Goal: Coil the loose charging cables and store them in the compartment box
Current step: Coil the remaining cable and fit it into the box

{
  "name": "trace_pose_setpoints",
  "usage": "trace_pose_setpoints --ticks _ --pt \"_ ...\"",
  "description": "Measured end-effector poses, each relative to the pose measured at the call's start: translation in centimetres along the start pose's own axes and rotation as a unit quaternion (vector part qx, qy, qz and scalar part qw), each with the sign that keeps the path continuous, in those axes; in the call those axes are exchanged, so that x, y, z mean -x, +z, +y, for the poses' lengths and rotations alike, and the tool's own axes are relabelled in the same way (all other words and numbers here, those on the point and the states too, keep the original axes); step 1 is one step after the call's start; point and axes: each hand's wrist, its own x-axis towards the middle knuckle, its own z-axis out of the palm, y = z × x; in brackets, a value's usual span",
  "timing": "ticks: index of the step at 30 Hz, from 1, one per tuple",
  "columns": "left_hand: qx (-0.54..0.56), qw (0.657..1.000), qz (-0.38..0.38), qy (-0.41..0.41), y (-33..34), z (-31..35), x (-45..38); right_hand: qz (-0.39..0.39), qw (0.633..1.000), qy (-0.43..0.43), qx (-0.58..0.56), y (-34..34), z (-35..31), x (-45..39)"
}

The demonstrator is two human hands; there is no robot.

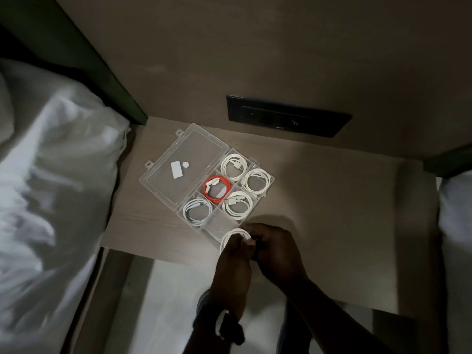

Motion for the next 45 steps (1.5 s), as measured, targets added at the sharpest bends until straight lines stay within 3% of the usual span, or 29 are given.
trace_pose_setpoints --ticks 2,7,10,14,17,20,22,24,26,27,29,30,32,34,35,36,38,41,43,45 --pt "-0.056 0.997 -0.035 0.034 -2.0 0.5 -0.4 -0.009 0.998 0.026 -0.057 0.9 -0.3 -0.5" --pt "-0.207 0.97 -0.097 0.081 -6.9 1.8 -2.0 -0.134 0.978 0.027 -0.156 2.6 -1.1 -2.2" --pt "-0.316 0.925 -0.1 0.184 -7.3 2.0 -2.9 -0.119 0.983 0.02 -0.14 3.1 -2.0 -3.2" --pt "-0.349 0.886 -0.126 0.28 -7.0 2.1 -3.6 -0.083 0.989 0.007 -0.123 3.0 -2.2 -4.8" --pt "-0.307 0.9 -0.165 0.261 -7.4 2.2 -3.5 -0.053 0.984 0.06 -0.157 2.8 -1.9 -5.4" --pt "-0.12 0.963 -0.198 0.141 -8.2 2.7 -2.8 -0.049 0.979 0.096 -0.173 3.1 -2.0 -5.3" --pt "-0.045 0.972 -0.211 0.087 -8.5 2.9 -2.3 -0.051 0.991 0.065 -0.101 3.4 -2.1 -5.2" --pt "-0.108 0.971 -0.193 0.095 -8.5 2.7 -2.3 -0.05 0.995 0.056 -0.062 3.7 -2.3 -5.2" --pt "-0.24 0.944 -0.168 0.151 -8.0 2.6 -2.4 -0.043 0.989 0.09 -0.107 3.7 -2.3 -5.1" --pt "-0.256 0.938 -0.164 0.167 -7.8 2.4 -2.3 -0.037 0.986 0.103 -0.128 3.6 -2.3 -5.1" --pt "-0.173 0.962 -0.17 0.128 -8.0 2.3 -2.1 -0.037 0.985 0.105 -0.136 3.1 -2.1 -5.1" --pt "-0.071 0.979 -0.174 0.081 -8.3 2.5 -1.9 -0.044 0.987 0.095 -0.121 3.0 -2.0 -5.1" --pt "0.126 0.979 -0.161 -0.008 -8.9 2.4 -1.9 -0.073 0.994 0.057 -0.054 2.9 -1.9 -5.1" --pt "0.101 0.985 -0.137 -0.012 -9.2 1.9 -1.8 -0.081 0.996 0.026 0.005 3.1 -2.0 -5.0" --pt "-0.007 0.991 -0.126 0.038 -8.9 1.7 -1.9 -0.07 0.997 0.019 0.018 3.1 -2.1 -5.1" --pt "-0.148 0.975 -0.128 0.1 -8.3 1.5 -2.0 -0.054 0.998 0.014 0.027 3.1 -2.1 -5.2" --pt "-0.334 0.915 -0.111 0.2 -7.4 1.0 -2.1 -0.038 0.999 0.02 0.013 2.7 -2.0 -5.2" --pt "-0.316 0.904 -0.011 0.287 -6.6 0.6 -1.3 -0.03 0.987 0.085 -0.13 1.9 -2.0 -4.6" --pt "-0.281 0.894 0.07 0.343 -6.2 -0.3 -0.5 0.023 0.973 0.126 -0.193 0.7 -1.6 -5.0" --pt "-0.248 0.897 0.119 0.346 -6.5 -1.4 0.2 0.034 0.966 0.139 -0.216 -0.7 -1.3 -5.7"
